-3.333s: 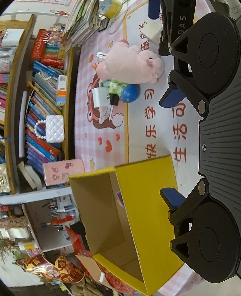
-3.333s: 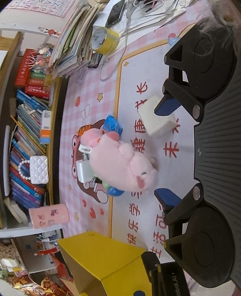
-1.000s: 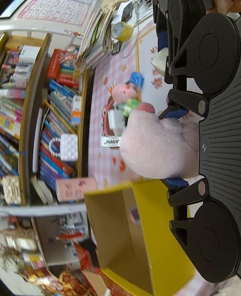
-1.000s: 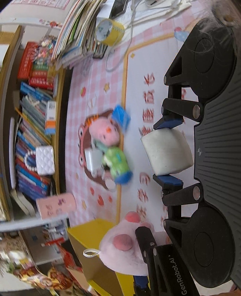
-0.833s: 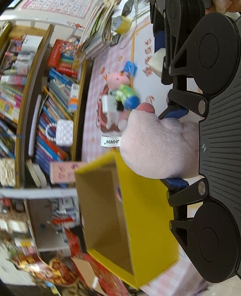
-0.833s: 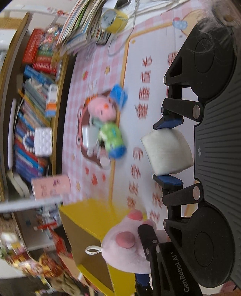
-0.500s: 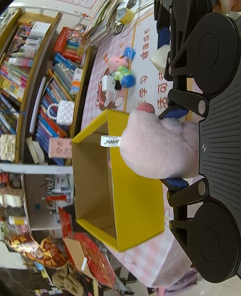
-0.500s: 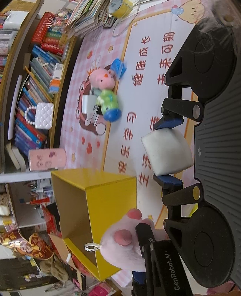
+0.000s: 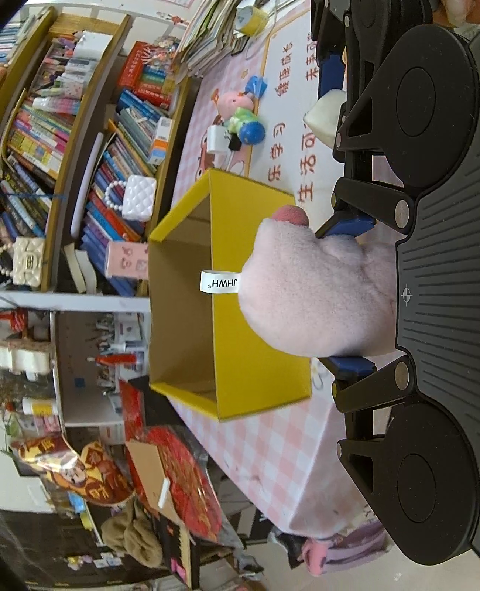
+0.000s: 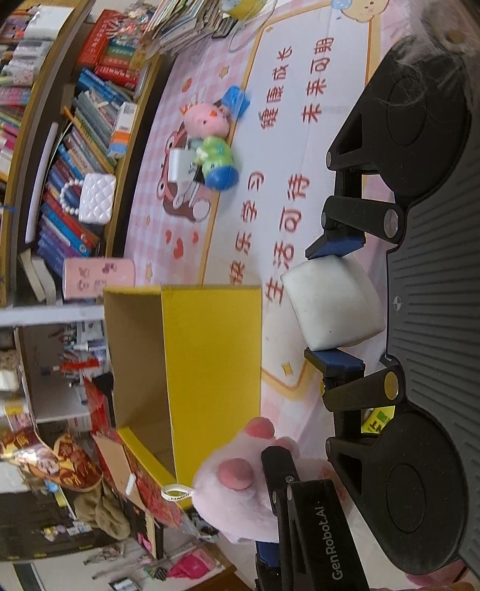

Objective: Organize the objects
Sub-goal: 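Carry the foam cube and plush pig with both tools over the yellow box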

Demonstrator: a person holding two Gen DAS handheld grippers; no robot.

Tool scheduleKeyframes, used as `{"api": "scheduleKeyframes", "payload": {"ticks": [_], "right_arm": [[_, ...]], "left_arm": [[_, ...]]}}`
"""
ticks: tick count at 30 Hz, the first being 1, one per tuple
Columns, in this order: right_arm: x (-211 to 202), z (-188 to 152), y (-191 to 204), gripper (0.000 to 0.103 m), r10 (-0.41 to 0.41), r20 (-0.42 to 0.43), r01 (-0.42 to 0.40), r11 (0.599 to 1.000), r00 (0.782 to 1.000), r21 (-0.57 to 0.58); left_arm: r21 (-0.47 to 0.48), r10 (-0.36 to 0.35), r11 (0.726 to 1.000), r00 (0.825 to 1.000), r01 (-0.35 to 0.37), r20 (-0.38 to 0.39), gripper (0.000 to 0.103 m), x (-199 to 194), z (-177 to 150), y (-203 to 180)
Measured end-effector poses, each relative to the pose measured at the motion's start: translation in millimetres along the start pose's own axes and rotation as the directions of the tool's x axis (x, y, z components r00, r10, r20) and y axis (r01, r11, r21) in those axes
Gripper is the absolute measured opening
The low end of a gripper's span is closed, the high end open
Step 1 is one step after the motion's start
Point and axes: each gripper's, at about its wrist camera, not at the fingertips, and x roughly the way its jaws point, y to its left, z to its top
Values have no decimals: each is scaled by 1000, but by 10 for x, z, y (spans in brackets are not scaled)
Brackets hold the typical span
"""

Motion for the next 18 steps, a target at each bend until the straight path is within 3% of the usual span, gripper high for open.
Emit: {"api": "scheduleKeyframes", "payload": {"ticks": [18], "right_arm": [[-20,-25,571,47,64,20,-63,996,998,-64]], "left_arm": [[7,45,999,998,-45,46,60,-273,-32,477]]}}
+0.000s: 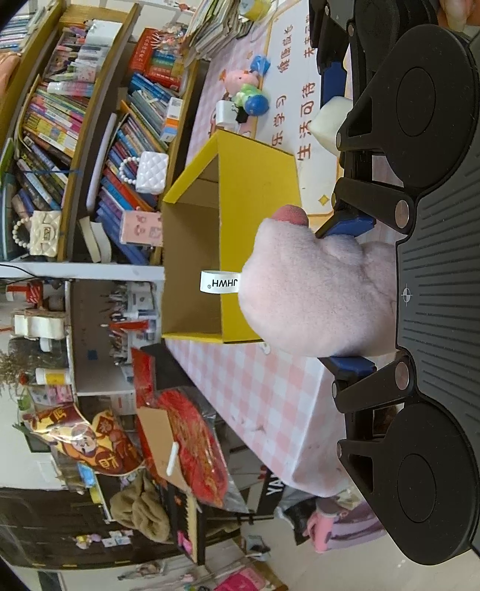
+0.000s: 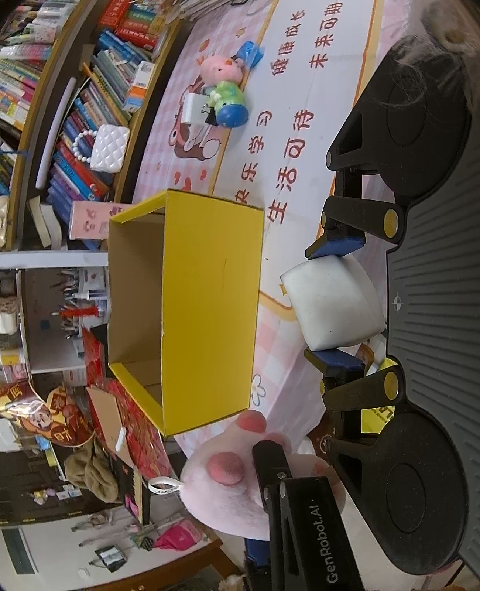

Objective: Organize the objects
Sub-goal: 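Carry the foam cube and plush pig with both tools over the yellow box, then lower the cube and pig into the yellow box and open both tools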

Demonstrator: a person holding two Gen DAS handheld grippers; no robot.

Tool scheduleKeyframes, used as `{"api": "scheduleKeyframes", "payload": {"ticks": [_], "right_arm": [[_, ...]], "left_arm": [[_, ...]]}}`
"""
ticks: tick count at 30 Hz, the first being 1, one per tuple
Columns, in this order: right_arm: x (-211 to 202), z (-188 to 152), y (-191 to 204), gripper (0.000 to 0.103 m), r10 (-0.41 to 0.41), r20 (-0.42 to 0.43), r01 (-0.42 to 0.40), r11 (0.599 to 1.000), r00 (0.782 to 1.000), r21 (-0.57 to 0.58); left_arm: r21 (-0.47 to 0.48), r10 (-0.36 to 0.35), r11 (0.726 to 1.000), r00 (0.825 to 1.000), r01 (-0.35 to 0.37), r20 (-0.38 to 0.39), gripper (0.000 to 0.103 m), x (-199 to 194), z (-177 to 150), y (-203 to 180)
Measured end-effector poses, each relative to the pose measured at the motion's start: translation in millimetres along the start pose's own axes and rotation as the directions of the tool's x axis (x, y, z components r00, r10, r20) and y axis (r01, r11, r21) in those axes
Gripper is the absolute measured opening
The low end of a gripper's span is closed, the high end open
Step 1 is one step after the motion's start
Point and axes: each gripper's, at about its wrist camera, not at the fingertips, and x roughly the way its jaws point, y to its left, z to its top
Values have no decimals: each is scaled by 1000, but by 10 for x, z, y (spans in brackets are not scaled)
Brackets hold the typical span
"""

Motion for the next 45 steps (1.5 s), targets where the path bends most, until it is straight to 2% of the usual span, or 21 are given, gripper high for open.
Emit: {"api": "scheduleKeyframes", "payload": {"ticks": [9,17,24,29,38,45], "right_arm": [[-63,150,-35,47,-48,81,50,998,996,-25],[16,641,-217,47,-76,190,86,995,979,-43],[315,1006,-338,47,-59,219,78,994,974,-80],[583,1171,-398,47,-17,200,49,986,980,-158],[1131,1362,-568,47,48,90,-17,949,995,-314],[1405,1417,-608,47,82,9,-72,918,997,-391]], "left_arm": [[-10,-23,1000,997,24,78,60,4,249,78],[-38,-12,999,990,18,142,60,152,561,98],[-36,-2,999,988,8,152,60,460,813,41],[-40,14,999,992,-9,124,60,785,925,-26],[1,39,999,996,-40,79,61,1186,1055,-192],[31,51,998,999,-51,-13,61,1494,1028,-298]]}}
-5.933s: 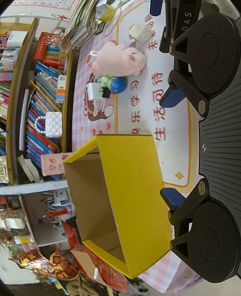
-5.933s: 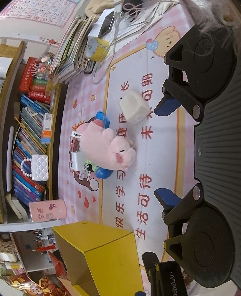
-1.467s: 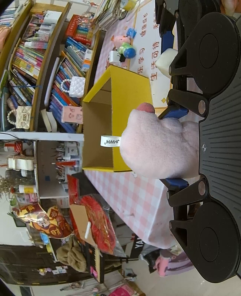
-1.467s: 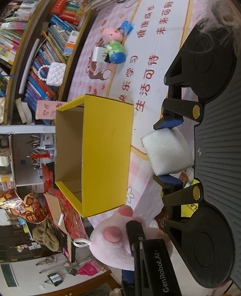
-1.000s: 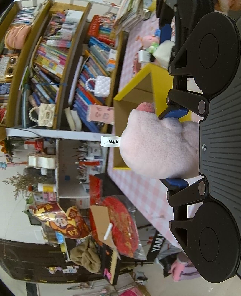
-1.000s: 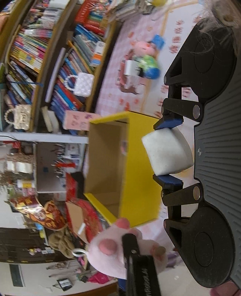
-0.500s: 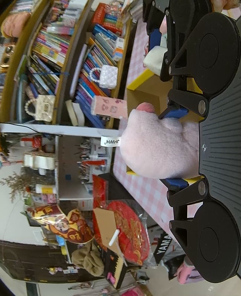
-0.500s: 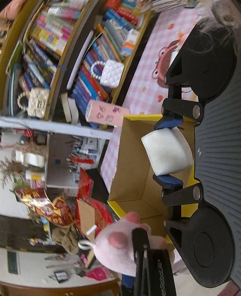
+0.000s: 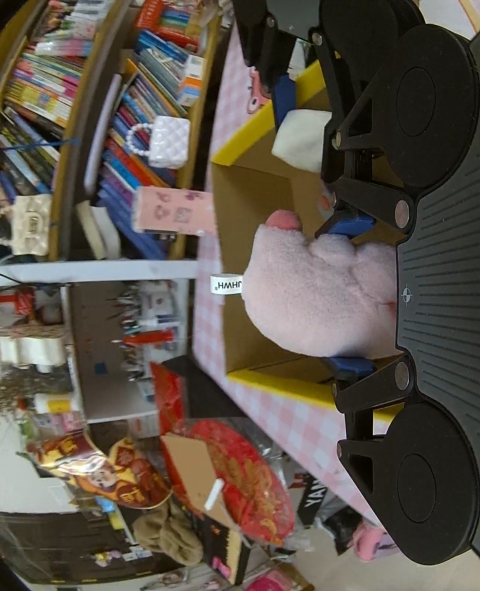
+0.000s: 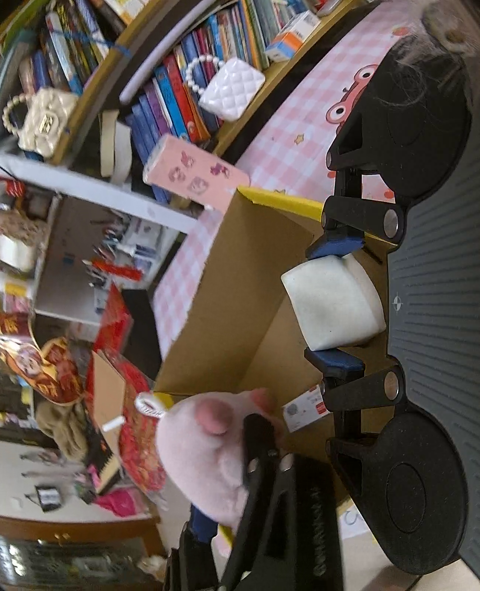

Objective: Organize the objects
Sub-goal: 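Lower the cube and pig into the yellow box and open both tools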

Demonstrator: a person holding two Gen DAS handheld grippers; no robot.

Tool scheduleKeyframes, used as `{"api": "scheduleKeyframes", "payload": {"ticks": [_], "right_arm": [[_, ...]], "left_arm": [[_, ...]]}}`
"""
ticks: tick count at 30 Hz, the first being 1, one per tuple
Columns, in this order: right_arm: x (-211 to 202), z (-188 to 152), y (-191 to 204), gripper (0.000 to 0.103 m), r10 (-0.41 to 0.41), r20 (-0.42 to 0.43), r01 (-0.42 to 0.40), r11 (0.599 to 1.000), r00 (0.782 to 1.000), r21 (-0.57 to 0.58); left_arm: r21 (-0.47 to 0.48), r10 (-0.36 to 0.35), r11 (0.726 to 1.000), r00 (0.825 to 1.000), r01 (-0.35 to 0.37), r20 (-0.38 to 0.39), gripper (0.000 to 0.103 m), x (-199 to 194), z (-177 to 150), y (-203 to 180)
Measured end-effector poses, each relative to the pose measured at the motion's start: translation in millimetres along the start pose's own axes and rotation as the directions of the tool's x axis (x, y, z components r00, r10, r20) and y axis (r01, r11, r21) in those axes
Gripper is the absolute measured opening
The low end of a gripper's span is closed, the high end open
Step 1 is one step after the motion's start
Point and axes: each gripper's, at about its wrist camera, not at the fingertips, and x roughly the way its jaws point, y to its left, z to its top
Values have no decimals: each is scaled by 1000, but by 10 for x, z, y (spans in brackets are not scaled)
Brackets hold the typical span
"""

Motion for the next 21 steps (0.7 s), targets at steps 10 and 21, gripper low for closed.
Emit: {"api": "scheduleKeyframes", "payload": {"ticks": [10,21], "right_arm": [[244,39,-1,48,68,-78,-74,994,995,-81],[341,57,0,49,85,-121,-97,990,989,-102]], "left_arm": [[0,2,1000,999,-2,-54,63,217,24,-12],[33,13,999,998,-11,-68,68,318,22,-53]]}}
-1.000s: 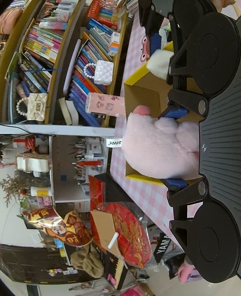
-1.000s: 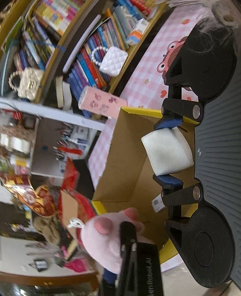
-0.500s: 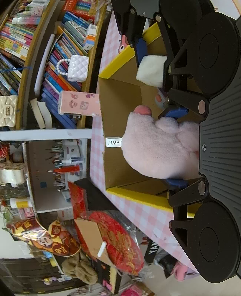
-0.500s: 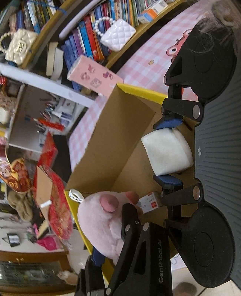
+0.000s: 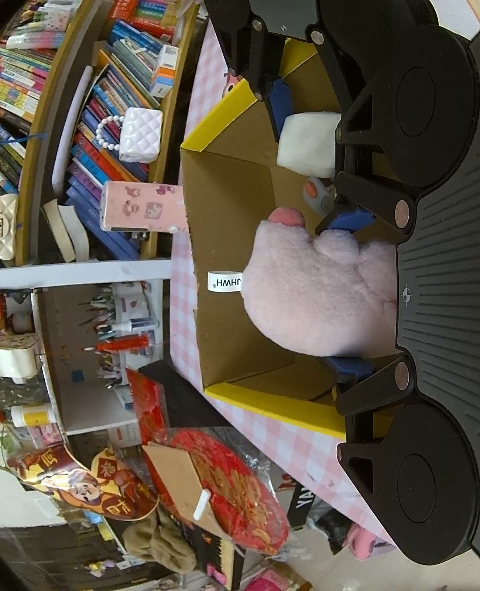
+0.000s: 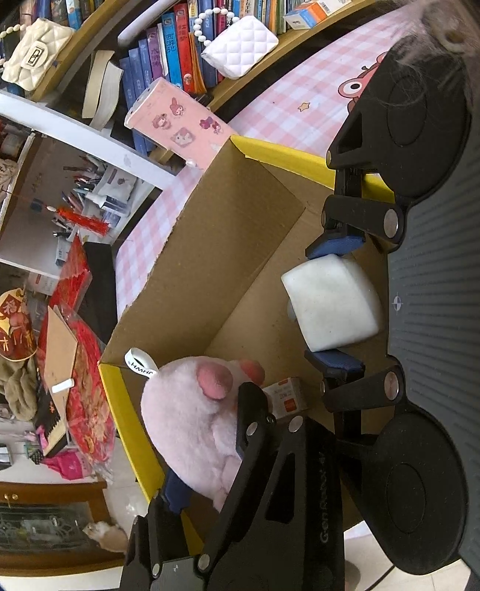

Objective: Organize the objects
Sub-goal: 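Lower the cube and pig into the yellow box and open both tools, then lift both tools out of the yellow box and back away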

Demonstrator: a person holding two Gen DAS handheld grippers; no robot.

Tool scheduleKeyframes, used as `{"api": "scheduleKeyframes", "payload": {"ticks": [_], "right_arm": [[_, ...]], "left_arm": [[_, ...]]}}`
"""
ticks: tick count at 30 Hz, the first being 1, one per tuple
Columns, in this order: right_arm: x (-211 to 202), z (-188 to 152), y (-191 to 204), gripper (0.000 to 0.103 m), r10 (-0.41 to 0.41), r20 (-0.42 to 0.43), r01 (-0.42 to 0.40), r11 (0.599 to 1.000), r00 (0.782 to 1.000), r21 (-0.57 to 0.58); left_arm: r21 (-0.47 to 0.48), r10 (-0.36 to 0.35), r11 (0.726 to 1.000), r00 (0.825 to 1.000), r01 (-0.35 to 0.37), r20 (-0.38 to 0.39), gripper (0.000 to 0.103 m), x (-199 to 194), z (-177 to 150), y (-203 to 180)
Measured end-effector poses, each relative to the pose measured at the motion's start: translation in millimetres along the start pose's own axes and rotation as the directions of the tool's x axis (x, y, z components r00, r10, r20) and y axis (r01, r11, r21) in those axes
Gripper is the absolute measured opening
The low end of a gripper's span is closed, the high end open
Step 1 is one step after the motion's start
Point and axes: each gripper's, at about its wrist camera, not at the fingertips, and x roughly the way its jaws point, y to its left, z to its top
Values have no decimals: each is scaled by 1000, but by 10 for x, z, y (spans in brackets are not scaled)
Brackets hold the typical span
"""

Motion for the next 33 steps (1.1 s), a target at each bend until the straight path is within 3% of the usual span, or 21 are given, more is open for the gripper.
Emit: {"api": "scheduleKeyframes", "payload": {"ticks": [6,9,11,16,26,33], "right_arm": [[-6,1,-4,50,2,3,-2,1000,1000,7],[-22,5,-30,59,8,18,-8,1000,1000,23],[-45,10,-36,65,8,26,-9,999,1000,30],[-176,37,-22,65,-39,79,37,999,996,31],[-618,9,38,67,-176,213,151,980,961,128],[-896,-90,59,67,-274,240,213,944,931,250]], "left_arm": [[5,0,1000,1000,0,11,72,-12,8,8],[18,19,1000,999,-19,51,82,-78,22,7],[13,13,1000,997,-14,75,83,-137,43,20],[-2,14,1000,991,-14,130,83,-297,87,64],[-85,24,996,978,-7,206,84,-665,69,208],[-132,32,991,973,-1,229,84,-879,-45,350]]}}
